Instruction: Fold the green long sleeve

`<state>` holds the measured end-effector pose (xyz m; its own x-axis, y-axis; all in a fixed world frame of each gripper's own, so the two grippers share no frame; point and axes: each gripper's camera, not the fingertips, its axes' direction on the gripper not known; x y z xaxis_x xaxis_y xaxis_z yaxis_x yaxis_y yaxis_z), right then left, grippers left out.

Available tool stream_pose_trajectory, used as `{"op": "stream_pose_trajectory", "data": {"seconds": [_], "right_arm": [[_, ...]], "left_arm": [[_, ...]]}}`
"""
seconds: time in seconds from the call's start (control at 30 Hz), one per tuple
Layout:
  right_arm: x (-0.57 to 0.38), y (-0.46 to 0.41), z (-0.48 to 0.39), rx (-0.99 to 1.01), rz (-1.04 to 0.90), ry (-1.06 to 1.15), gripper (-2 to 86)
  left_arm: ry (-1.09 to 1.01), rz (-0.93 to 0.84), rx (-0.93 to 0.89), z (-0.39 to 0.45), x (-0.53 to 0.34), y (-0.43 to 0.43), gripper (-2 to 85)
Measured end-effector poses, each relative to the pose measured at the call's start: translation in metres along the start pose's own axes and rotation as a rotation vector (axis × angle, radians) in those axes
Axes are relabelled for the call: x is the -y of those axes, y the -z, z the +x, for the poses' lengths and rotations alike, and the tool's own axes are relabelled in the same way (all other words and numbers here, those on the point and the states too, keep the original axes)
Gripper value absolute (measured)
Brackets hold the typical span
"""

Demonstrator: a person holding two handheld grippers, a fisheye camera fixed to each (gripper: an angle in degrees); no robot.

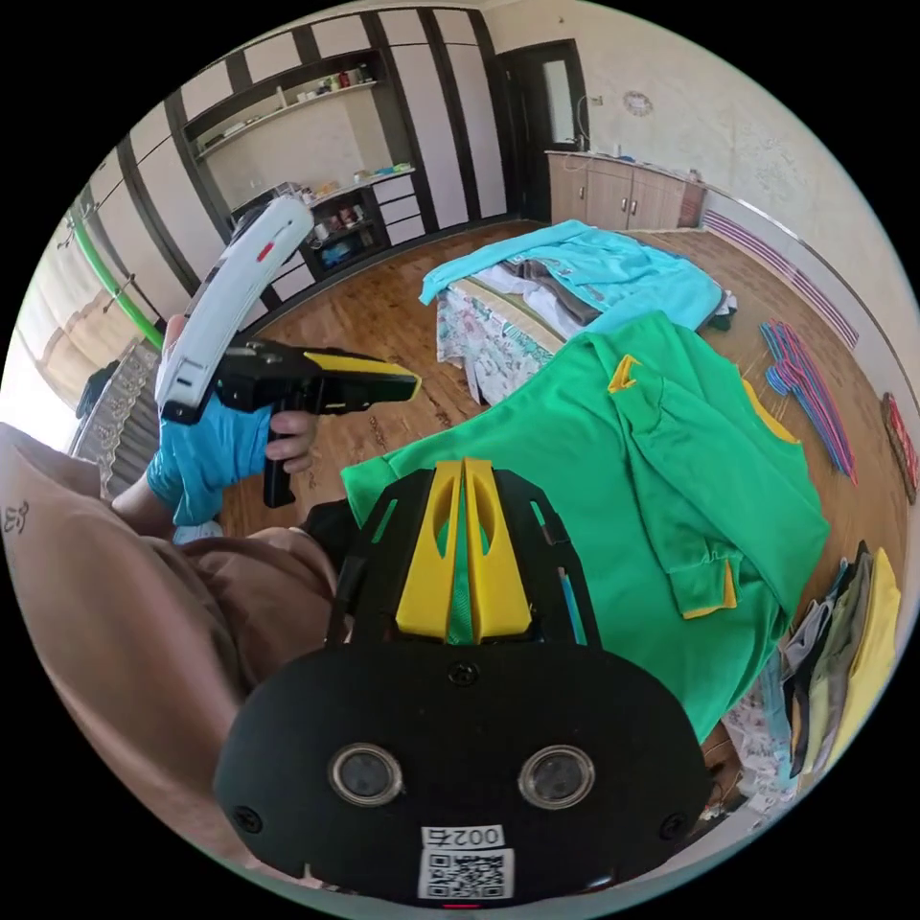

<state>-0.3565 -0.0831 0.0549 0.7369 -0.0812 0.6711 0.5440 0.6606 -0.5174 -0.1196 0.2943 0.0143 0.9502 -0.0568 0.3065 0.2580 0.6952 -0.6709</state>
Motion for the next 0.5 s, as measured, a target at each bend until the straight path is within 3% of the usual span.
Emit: {"op": "stream_pose_trajectory", "data": {"seconds": [0.23, 0.5], "right_arm": [[0.003, -0.016, -0.026, 0.240, -0.033, 0.263, 8.8], [0.007, -0.047, -0.042, 0.202, -0.161, 0.358, 8.9]], "left_arm": [[0.001, 0.040, 0.097, -0.011, -0.005, 0.003, -1.0], [-0.003, 0.098, 0.125, -0.017, -0.012, 0.009, -1.0]]}}
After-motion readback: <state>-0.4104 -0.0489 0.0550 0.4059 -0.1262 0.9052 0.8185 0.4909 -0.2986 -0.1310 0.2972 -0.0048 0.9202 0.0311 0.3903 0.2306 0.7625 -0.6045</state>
